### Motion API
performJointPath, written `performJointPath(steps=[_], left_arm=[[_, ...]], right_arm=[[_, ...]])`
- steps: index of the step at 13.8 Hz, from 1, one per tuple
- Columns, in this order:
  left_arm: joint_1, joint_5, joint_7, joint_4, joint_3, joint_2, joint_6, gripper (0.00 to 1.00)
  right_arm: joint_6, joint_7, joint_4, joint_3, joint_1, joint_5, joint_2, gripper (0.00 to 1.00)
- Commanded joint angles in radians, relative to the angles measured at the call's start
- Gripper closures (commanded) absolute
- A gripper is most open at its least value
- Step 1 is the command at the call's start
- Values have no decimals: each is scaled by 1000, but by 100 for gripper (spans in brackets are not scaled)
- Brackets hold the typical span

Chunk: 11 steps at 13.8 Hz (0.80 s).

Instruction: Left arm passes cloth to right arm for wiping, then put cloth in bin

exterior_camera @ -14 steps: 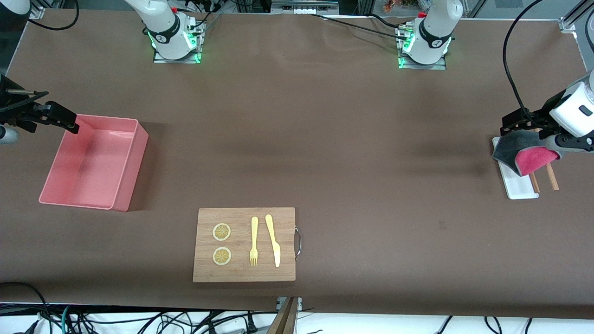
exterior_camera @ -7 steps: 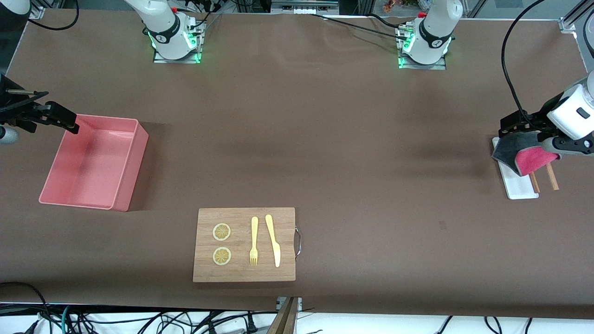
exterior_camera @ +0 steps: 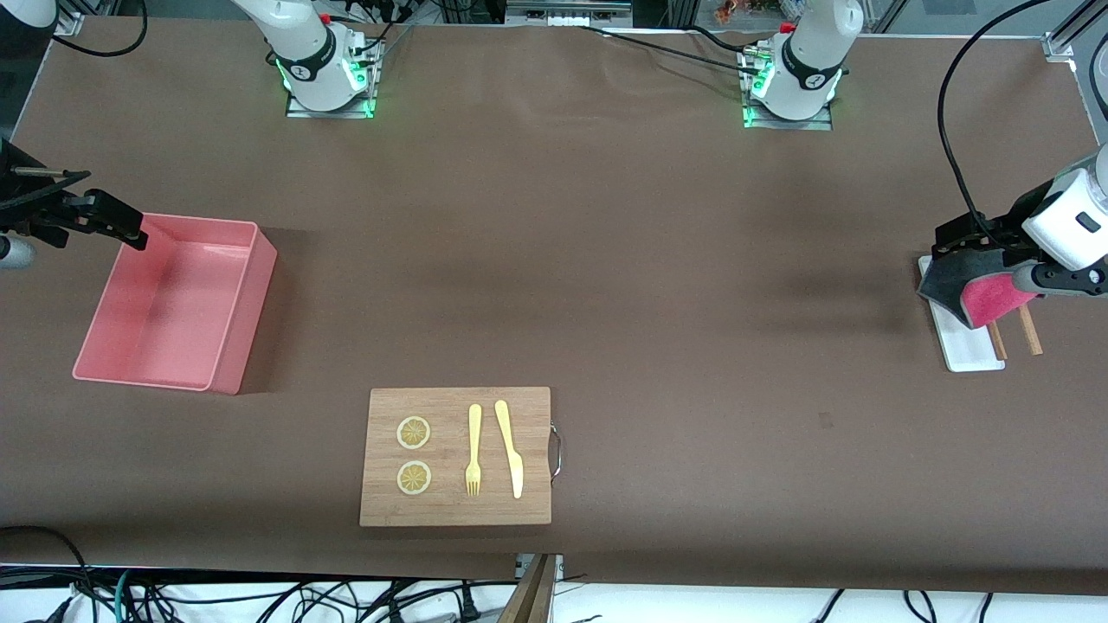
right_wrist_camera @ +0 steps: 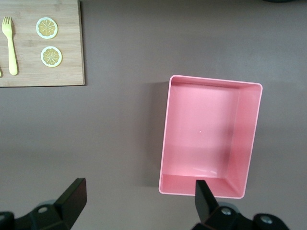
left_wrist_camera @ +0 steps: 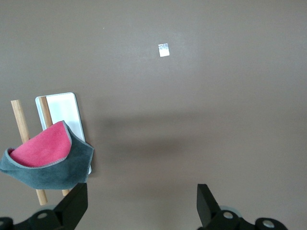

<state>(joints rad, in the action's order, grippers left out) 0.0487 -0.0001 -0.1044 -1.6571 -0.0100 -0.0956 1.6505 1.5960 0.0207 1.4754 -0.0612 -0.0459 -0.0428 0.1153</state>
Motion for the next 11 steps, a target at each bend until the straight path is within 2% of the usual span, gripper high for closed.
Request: performJointPath(steps=[1, 11], left_arm=[[19, -31, 17, 4, 1, -6, -17, 0], [39, -28, 8, 3, -4, -25, -15, 0]], right_arm=[[-4, 8, -21, -3, -5, 9, 12, 0], [-4, 8, -21, -3, -5, 9, 12, 0]])
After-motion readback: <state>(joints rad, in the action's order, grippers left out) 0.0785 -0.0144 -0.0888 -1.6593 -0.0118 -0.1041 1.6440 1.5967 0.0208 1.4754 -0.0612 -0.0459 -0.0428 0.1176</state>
